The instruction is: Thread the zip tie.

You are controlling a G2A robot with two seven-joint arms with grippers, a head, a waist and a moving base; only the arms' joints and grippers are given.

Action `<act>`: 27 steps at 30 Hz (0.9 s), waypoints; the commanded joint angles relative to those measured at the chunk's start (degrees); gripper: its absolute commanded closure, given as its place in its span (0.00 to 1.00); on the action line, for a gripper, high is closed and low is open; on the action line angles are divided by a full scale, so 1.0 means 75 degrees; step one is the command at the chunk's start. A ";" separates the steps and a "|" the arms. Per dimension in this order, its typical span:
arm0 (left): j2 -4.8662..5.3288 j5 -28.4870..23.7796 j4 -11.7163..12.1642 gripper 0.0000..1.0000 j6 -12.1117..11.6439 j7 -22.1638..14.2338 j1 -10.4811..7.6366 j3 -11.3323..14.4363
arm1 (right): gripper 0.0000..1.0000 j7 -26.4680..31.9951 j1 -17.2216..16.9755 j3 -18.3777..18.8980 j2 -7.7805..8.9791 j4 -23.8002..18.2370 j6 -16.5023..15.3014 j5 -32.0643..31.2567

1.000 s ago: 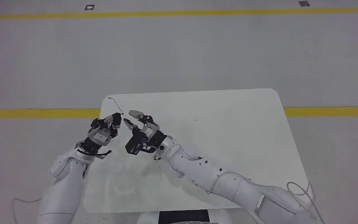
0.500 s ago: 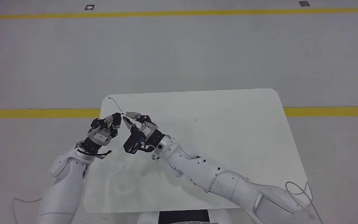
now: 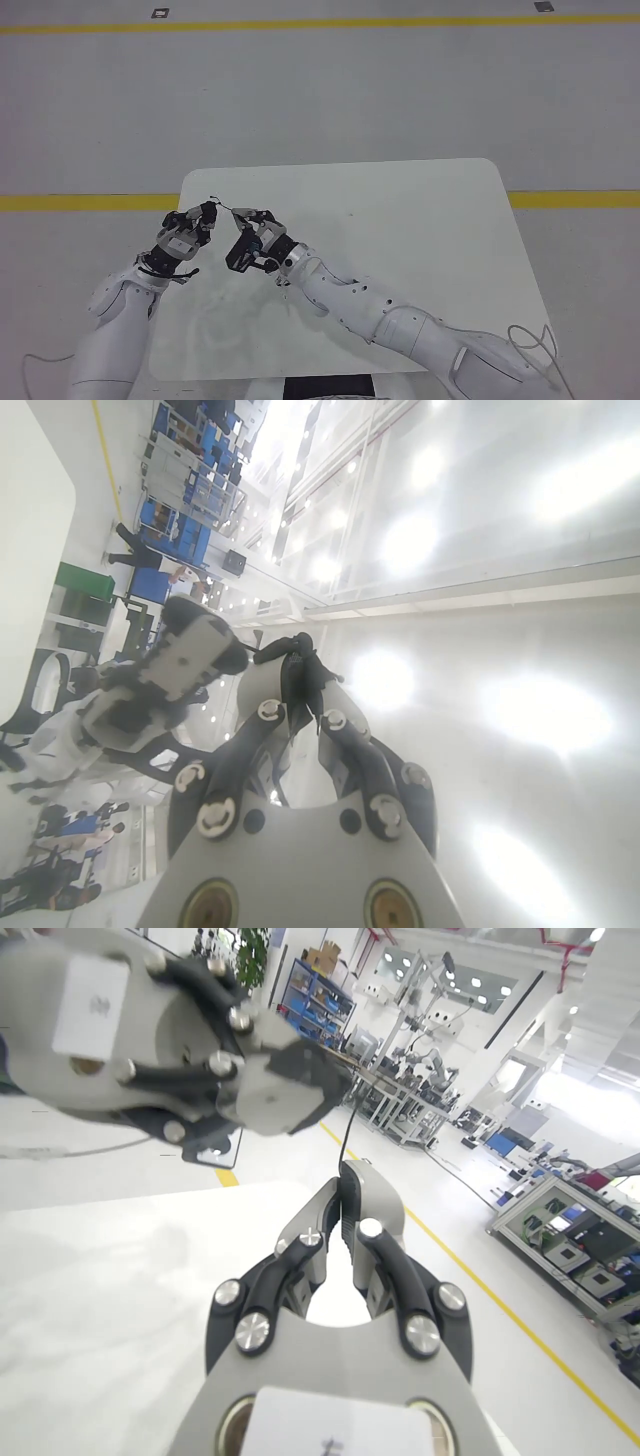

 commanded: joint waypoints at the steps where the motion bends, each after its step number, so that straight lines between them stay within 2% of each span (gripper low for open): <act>1: 0.0000 0.0000 0.0000 1.00 0.0000 0.0000 0.0000 0.0000 | 1.00 0.0098 -0.0061 0.0052 -0.0008 0.0110 -0.0071 0.0000; 10: 0.0000 0.0000 0.0000 1.00 0.0000 0.0000 0.0000 0.0000 | 1.00 0.0115 -0.0171 0.0183 -0.0047 0.0262 -0.0219 0.0000; 26: 0.0000 0.0000 0.0000 1.00 0.0000 0.0000 0.0000 0.0000 | 1.00 0.0144 -0.0248 0.0207 -0.0025 0.0269 -0.0173 0.0000; 27: 0.0000 0.0000 0.0000 1.00 0.0000 0.0000 0.0000 0.0000 | 0.70 0.0148 -0.0289 0.0256 -0.0006 0.0211 -0.0134 0.0000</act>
